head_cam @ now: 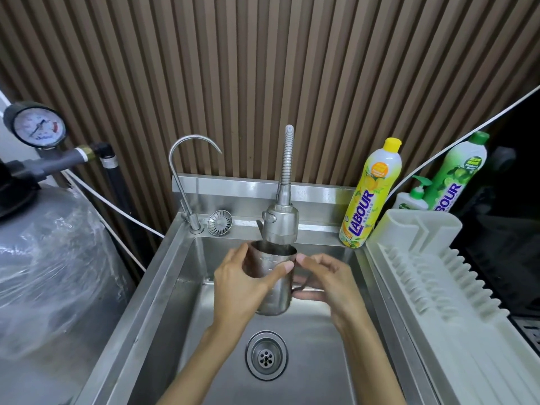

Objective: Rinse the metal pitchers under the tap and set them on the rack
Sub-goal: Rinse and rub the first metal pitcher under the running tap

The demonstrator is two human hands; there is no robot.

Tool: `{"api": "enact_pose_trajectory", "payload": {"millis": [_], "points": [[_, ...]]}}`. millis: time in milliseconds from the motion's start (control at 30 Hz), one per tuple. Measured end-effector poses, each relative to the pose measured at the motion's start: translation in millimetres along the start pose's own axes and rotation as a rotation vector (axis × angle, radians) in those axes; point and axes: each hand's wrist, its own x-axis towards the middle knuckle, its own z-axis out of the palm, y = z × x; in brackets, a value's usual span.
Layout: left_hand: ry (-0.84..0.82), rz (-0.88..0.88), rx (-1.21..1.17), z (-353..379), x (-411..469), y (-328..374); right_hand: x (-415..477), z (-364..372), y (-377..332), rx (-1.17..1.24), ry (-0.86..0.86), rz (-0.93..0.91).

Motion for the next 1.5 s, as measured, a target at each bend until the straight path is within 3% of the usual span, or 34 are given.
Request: {"api": "enact_pose_trajectory", "payload": {"millis": [167,233,333,567,633,767,867,1000,1067,1167,1267,1433,1500], "points": [[-0.196,-0.115,-0.149,11,-1,-7,-3,-8,-13,-0.458,0.229,-0.249],[-0.247,-0.14,-0.246,18,1,-8,-5,-6,-13,-0.49,0.251,-0.331],[-0.148,-0.094,-0.271,26,5,-12,0,-6,-7,-0.27,0.159,-0.333],[-0.01,0.148,-0.108,15,12,-4,19,3,27,0.355,-0.168,-0.096],[0.012,0.161,-0.056,10,9,-1,17,5,32,0.378,-0.177,-0.026],[0.093,0.061,0.072,6,2,3,8,3,23,0.18,-0.094,0.009],[0.004,-0.051,0.069,6,-1,-1,4,-2,5,-0.059,0.051,-0.015],[-0.165,-0.184,-0.161,16,-3,-11,2,-8,-10,-0.546,0.257,-0.189],[-0.223,-0.212,-0.292,23,-1,-14,-1,-7,-10,-0.628,0.301,-0.286],[-0.223,-0.198,-0.46,31,4,-13,1,-6,-7,-0.39,0.23,-0.346],[-0.164,-0.122,-0.544,32,10,-9,12,-4,3,-0.098,0.092,-0.29],[-0.045,0.073,-0.291,13,13,-5,24,7,24,0.409,-0.185,-0.079],[0.023,0.097,-0.201,9,7,-1,22,10,28,0.433,-0.219,0.006]]}}
